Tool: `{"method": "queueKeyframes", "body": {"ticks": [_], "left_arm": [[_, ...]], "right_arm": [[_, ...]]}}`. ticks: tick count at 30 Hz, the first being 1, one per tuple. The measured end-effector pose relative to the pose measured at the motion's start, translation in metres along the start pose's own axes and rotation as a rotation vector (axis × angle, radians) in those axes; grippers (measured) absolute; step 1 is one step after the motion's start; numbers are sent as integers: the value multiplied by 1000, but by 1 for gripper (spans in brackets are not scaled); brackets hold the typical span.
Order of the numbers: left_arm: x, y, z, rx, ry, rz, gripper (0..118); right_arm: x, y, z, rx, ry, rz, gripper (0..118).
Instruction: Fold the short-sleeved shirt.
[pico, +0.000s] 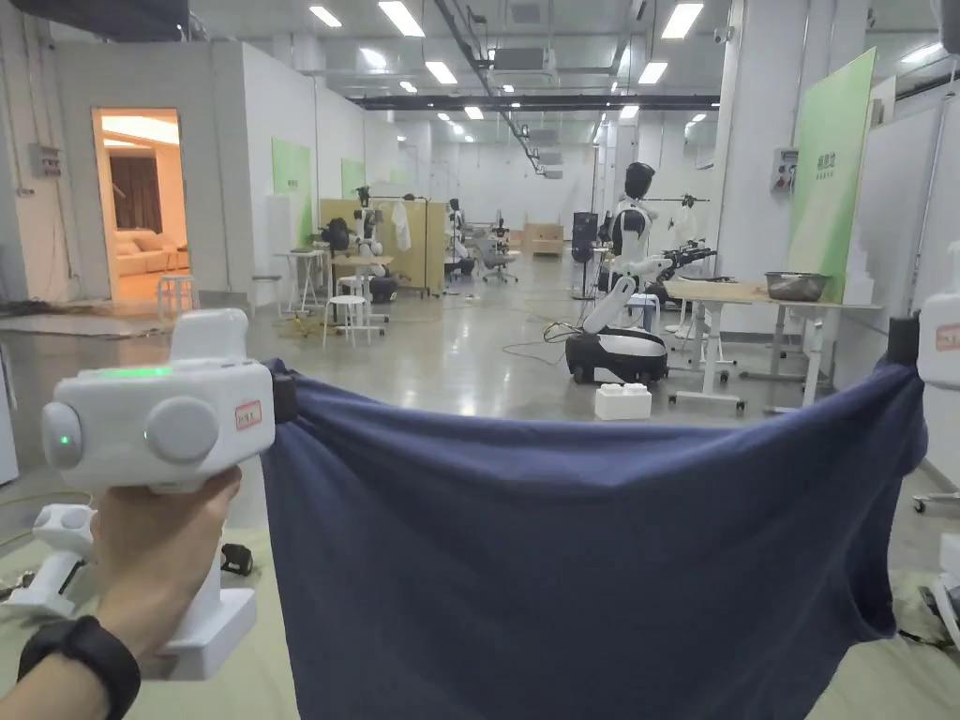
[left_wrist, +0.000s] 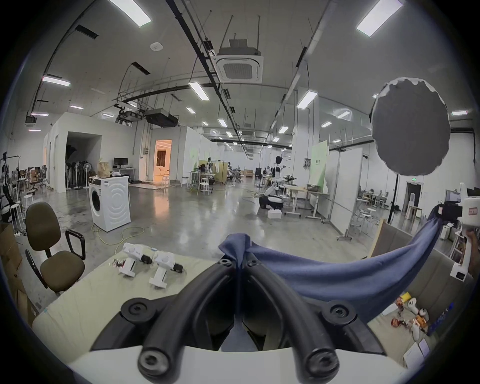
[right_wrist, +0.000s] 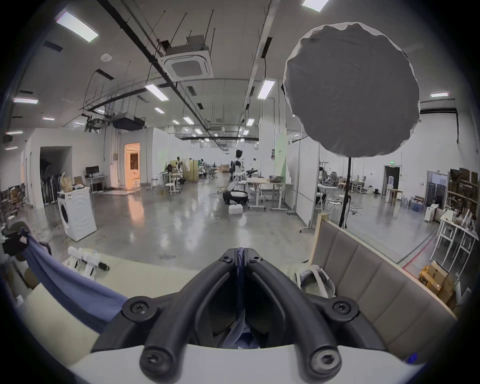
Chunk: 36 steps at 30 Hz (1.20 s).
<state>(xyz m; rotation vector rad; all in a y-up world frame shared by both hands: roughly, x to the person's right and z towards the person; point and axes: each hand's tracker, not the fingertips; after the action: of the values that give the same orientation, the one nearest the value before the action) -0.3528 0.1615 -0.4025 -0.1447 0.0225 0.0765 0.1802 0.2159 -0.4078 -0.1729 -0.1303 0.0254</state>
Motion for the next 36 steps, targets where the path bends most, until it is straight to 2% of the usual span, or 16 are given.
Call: {"method": "queueKeyframes", "body": {"ticks": [4, 6, 11, 12, 14, 15, 16, 17, 18, 19, 22, 28, 31, 33, 34, 36], "left_arm": [[2, -57, 30, -97, -57, -22, 5], [-4, -94, 47, -132, -65, -30, 5], [-29, -180, 108, -205, -116, 138, 5], [-33, -197, 125, -206, -117, 143, 5], [-39, -225, 156, -239, -114, 166, 5], [-44, -239, 172, -253, -130, 184, 5], [-48, -250, 183, -288, -125, 203, 5], [-50, -265, 201, -322, -130, 196, 5], [-55, -278, 215, -346, -126, 204, 5], [-59, -289, 227, -345, -104, 228, 5], [-63, -323, 258, -419, -88, 225, 5], [-73, -382, 288, -625, -69, 216, 5], [-77, -399, 291, -682, -53, 214, 5], [-80, -404, 292, -706, -52, 217, 7], [-80, -403, 290, -719, -53, 220, 16], [-82, -401, 291, -722, -60, 212, 84]], "right_arm": [[18, -60, 34, -48, 26, -70, 4], [28, -97, 57, -85, 28, -74, 4], [51, -190, 124, -198, 57, -96, 4], [55, -208, 137, -206, 35, -113, 4], [61, -240, 164, -235, 57, -134, 4], [62, -256, 178, -260, 30, -155, 4], [65, -269, 188, -297, 50, -171, 4], [67, -286, 203, -295, 65, -159, 4], [63, -301, 216, -319, 35, -160, 4], [64, -314, 224, -371, 46, -157, 4], [62, -366, 254, -465, 59, -213, 4], [65, -430, 292, -591, 0, -301, 4], [71, -452, 303, -685, -7, -282, 4], [76, -465, 309, -711, -20, -296, 5], [77, -469, 309, -745, -17, -313, 6], [82, -480, 311, -792, -12, -353, 27]]}}
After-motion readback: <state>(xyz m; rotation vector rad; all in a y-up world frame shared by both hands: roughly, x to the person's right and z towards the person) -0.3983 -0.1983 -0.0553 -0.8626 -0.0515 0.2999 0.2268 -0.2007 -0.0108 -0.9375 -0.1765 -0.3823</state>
